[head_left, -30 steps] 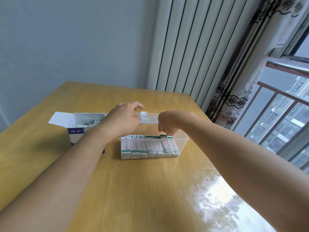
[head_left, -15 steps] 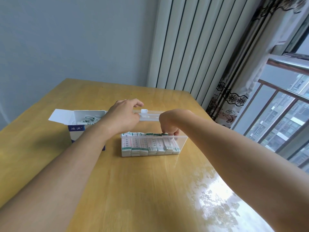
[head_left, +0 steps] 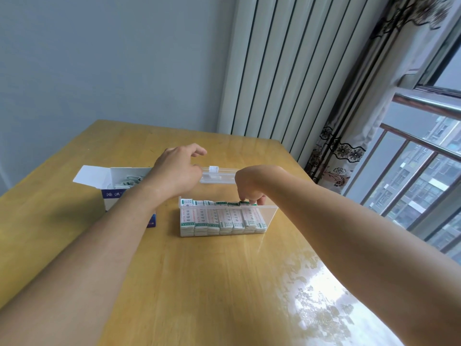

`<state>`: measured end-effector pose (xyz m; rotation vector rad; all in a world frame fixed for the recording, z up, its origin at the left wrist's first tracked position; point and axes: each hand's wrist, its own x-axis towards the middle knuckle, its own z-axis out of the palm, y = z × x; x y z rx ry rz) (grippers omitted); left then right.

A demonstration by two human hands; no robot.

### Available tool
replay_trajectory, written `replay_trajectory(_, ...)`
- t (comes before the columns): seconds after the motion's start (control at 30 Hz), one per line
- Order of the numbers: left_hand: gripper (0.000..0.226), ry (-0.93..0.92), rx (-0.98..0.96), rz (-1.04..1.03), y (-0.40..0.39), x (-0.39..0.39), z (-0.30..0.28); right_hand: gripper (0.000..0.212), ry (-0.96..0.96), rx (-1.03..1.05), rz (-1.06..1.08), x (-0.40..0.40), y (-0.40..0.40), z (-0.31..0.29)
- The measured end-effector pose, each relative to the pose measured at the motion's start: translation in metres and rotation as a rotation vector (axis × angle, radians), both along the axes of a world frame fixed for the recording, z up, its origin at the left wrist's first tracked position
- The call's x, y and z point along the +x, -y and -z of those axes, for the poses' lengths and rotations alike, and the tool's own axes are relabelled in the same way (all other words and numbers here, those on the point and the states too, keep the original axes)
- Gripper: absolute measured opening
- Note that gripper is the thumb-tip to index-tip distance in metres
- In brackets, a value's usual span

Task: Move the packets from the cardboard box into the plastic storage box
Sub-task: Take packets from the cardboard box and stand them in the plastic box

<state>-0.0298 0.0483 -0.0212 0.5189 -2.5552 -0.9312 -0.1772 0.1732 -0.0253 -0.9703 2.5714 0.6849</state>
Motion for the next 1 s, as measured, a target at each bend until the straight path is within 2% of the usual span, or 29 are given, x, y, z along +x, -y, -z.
replay_trajectory(0.43, 0.048, -0.026, 0.05, 0.008, 0.001, 0.002, -0.001, 0.037, -0.012, 0.067, -0.024, 0.012, -0.003, -0.007)
replay_trajectory(0.7, 0.049, -0.007, 0.057, 0.013, 0.0, 0.001, 0.0, 0.022, -0.006, 0.013, 0.006, 0.009, 0.001, -0.022)
replay_trajectory(0.77, 0.048, -0.007, 0.071, 0.022, -0.001, 0.001, -0.001, 0.022, 0.064, -0.022, 0.0, 0.009, 0.0, -0.031)
replay_trajectory(0.87, 0.044, -0.011, 0.132, 0.06, -0.002, 0.001, -0.001, 0.018, 0.27, -0.145, 0.016, 0.009, -0.005, -0.045)
replay_trajectory(1.0, 0.037, -0.053, 0.256, 0.129, -0.007, 0.002, -0.006, 0.01, 0.356, -0.285, 0.046, 0.006, -0.013, -0.081)
